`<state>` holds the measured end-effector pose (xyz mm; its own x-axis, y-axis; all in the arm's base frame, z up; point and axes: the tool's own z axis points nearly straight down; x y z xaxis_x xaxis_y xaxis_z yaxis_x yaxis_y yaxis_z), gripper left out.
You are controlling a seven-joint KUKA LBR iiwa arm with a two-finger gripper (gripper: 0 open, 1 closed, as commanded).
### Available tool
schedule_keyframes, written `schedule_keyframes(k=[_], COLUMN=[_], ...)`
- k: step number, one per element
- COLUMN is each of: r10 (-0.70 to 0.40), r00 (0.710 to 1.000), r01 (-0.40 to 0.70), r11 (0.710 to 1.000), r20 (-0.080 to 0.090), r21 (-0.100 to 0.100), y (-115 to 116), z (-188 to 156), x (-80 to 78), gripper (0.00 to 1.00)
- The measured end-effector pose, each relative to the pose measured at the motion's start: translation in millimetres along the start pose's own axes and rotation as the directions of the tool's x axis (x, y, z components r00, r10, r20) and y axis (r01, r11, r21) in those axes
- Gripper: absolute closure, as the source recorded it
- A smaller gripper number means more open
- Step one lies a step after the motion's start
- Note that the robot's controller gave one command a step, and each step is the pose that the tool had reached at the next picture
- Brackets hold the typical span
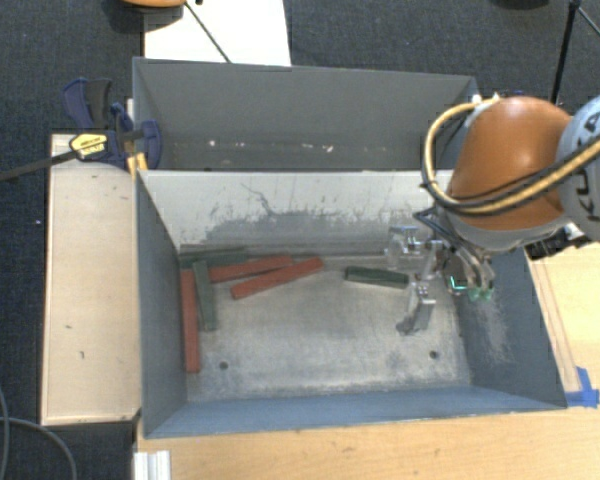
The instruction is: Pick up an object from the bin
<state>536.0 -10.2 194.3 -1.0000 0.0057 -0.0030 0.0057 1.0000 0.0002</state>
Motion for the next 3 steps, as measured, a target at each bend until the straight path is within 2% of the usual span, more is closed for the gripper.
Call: schedule_keyframes(k=[1,2,3], r10=[0.024,-0.011,0.062], r00=[1.0,1.0,0.998], r01=[-0.024,0.011,-0.062], r11=[1.0,1.0,0.998], r20=[0.007,0.0,-0.001], r21=[-0.001,0.0,-0.001], y=[-10,0,-1], z=[48,97,115], x=[-29.2,-49.2,-49.8], gripper=[0.0,0.0,0.0])
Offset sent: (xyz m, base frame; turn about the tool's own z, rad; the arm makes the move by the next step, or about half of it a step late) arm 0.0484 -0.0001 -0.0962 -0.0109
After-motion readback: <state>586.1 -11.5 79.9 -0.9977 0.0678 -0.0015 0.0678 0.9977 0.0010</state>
